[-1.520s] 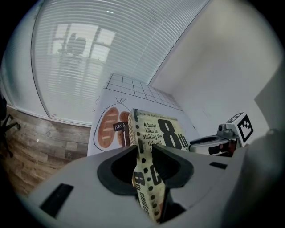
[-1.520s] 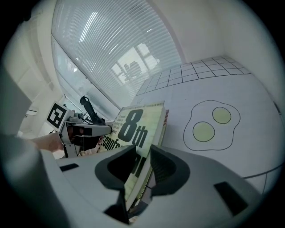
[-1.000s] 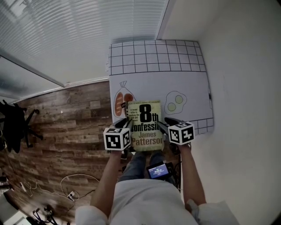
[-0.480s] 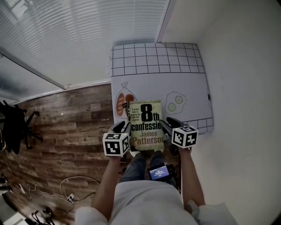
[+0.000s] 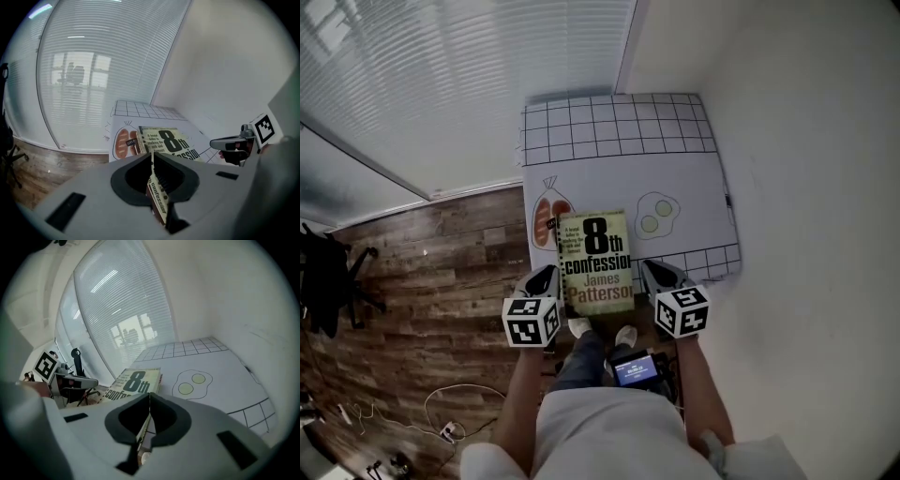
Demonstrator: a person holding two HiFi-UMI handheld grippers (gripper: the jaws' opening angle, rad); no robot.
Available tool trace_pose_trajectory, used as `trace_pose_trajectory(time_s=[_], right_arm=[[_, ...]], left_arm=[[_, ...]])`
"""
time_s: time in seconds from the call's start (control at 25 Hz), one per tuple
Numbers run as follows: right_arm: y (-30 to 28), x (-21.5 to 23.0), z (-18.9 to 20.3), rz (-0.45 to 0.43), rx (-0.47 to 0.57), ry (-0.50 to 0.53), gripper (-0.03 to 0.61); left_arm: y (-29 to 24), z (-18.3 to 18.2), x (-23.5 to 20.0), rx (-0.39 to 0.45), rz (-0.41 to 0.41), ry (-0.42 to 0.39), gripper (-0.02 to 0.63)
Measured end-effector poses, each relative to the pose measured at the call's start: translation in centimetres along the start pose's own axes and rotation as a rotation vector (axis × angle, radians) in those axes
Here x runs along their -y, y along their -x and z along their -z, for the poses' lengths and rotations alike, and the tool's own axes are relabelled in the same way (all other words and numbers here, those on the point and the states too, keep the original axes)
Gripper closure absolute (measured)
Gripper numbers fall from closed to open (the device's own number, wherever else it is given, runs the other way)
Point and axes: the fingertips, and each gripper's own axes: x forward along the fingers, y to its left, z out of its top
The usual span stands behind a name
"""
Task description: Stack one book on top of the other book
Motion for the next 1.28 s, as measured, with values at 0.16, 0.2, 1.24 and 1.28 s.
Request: trace_pose_trajectory(time_s=[0.16, 0.2, 1.24, 1.28], right_arm=[[1.8, -0.3, -0.1, 0.014, 0.037, 0.043, 0.571], [2.4, -0.3, -0.2, 0.019, 0.052, 0.052, 0.571], [27.1, -6.7, -0.4, 0.049, 0.539, 0.193, 0.572], [27.7, -7.1, -0.1, 0.043, 0.546, 0.196, 0.572]], left_arm=[[1.6, -0.4, 0.7, 0.05, -0.009, -0.013, 0.604], [2.0, -0.4, 1.1, 0.061, -0.009, -0.015, 0.604], [21.8, 0.8, 19.0, 0.501, -0.029, -0.274, 0.606], [22.5, 1.2, 19.1, 0.511, -0.036, -0.269, 0.606]])
